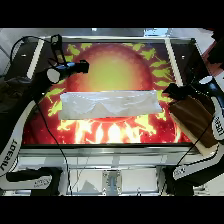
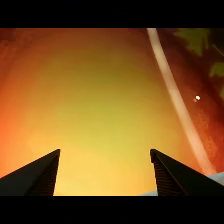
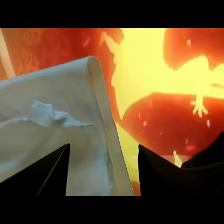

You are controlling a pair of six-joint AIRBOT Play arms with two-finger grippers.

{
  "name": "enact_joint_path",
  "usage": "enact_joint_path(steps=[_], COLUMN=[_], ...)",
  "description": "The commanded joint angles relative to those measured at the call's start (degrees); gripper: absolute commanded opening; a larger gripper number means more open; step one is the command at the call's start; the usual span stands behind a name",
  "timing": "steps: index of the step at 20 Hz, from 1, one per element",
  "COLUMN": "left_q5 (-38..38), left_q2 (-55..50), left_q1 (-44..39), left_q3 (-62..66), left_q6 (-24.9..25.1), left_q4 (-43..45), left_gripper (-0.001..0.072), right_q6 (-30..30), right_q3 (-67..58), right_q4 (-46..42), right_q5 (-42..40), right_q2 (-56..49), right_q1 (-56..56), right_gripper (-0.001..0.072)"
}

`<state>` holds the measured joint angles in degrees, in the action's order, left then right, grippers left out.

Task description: Fold the shirts.

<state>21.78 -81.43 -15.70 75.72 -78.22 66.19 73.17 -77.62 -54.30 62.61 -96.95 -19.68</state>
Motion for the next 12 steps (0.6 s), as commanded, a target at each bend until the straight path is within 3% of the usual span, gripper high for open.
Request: enact_joint_path(steps=[1,3,12], left_q5=[-4.31,-4.33,0.85], left_q2=[0.17,0.15,-1.57], left_q1=[-5.38,-6.95,-7.91], left_q3=[0.26,0.26,0.22], left_q6=[18.36,20.39,18.1], left_q4=[-2.73,-2.75,-3.41], left_gripper=[0.0642,0.0641,0.064], right_q6=[-4.55,-6.27,-9.57], right_q3=[-0.13,-0.13,-0.7], right_q4=[4.07,6.01,6.86], right_q5=[3.15,3.06,5.73], right_q2=[-5.2,-7.37,-10.78], right_q1=[-0.66,-0.15,5.53], right_gripper=[0.0501,0.0501,0.0499])
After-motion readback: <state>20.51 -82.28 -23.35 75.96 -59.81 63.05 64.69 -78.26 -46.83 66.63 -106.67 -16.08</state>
